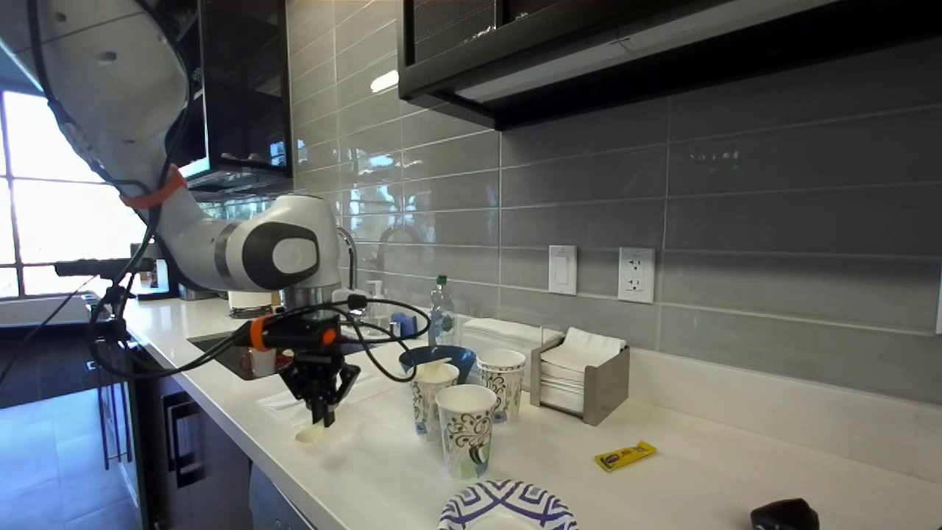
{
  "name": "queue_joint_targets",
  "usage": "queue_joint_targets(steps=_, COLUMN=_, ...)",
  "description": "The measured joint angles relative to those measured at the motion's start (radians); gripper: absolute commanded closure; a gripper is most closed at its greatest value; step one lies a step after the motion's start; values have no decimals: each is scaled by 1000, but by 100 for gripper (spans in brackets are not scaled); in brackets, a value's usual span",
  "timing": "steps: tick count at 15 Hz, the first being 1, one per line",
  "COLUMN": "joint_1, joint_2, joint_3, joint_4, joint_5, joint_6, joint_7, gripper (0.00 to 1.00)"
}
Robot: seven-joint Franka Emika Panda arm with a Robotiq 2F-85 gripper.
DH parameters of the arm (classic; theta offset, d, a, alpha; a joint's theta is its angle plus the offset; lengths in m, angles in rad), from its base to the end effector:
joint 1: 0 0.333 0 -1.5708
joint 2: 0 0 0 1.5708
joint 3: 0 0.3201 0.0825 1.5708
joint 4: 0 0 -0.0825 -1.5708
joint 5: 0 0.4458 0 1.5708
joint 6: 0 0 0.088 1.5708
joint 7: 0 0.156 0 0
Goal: Pick up the plastic spoon from the paper cup on the right and put it on the kitchen counter, pick up the plastic spoon from the paper cup on the left and put it on the paper cup on the right, pick up the plastic spoon on the kitchen counter and put it on the paper cup to the left
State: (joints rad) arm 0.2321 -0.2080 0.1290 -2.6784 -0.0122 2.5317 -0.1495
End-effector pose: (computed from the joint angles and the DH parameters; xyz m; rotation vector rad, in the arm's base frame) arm 0.4260 0.1560 0.2144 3.0086 0.7978 0.0976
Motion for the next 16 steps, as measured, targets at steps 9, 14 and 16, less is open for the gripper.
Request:
queue_joint_targets(steps=9, joint_1=-51, joint_2=96, joint_3=-1, joint_4=-2, joint_5=0, joint_6=49, joint_7=16, gripper=45)
queue_joint_targets(steps=14, joint_1=-51, joint_2=77, joint_3=2, joint_4=2, joint_5=-6, joint_6=35, joint_7=16, gripper=10)
queue_joint_targets(steps=16, joint_1=-49, joint_2=41, joint_3=7, joint_4=5, joint_5=-15, joint_6=-9, joint_7=16, gripper=1)
